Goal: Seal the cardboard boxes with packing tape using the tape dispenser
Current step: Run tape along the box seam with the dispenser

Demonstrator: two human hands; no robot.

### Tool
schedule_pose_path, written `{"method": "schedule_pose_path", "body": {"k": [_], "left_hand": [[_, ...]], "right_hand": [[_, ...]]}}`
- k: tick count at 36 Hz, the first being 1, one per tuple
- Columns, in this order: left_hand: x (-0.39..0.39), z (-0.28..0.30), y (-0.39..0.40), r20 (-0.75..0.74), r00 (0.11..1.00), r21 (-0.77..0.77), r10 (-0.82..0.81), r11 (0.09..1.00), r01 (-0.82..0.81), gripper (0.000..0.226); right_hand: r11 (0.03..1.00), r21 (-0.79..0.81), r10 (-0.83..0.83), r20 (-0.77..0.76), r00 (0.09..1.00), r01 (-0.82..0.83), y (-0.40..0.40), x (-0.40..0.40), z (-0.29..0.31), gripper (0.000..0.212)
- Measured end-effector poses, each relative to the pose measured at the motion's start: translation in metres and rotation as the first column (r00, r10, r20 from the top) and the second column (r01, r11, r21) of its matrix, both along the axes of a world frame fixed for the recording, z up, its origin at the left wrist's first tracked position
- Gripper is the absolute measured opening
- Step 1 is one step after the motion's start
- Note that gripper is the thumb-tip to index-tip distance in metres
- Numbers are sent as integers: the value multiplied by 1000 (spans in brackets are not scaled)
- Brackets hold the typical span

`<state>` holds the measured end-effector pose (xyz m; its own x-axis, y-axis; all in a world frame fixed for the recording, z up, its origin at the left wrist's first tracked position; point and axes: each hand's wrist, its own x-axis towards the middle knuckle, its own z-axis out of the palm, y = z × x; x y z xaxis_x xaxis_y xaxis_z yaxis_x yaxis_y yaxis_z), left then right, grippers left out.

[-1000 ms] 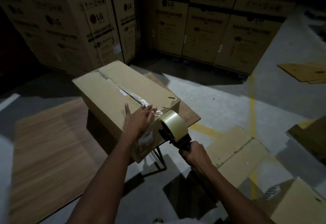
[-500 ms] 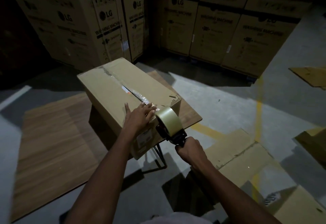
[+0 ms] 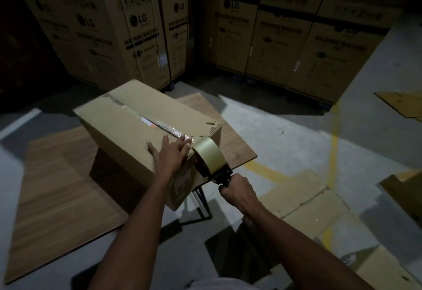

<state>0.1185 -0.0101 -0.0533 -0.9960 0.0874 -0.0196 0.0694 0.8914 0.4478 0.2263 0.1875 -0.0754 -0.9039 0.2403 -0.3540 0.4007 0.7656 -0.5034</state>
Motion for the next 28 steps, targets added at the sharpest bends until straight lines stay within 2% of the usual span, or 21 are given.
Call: {"method": "schedule_pose_path", "body": {"k": [4, 11, 17, 23, 28], "left_hand": [[4, 2, 4, 5, 997, 0, 73, 997, -73, 41], [7, 6, 5, 27, 998, -30, 54, 998, -53, 43], [10, 6, 4, 22, 998, -34, 54, 998, -53, 44], [14, 8, 5, -9, 998, -1, 57, 998, -57, 44], [13, 9, 6, -13, 998, -8, 64, 998, -64, 42]], "right_hand": [[1000, -13, 4, 4, 1000, -4, 4, -7, -1, 26], [999, 30, 26, -12, 1000, -26, 13, -12, 2, 22], [997, 72, 45, -35, 998, -42, 7, -16, 3, 27], [1000, 23, 16, -31, 999, -16, 3, -10, 0, 19], [1000, 9, 20, -37, 999, -20, 8, -4, -4, 25]]}}
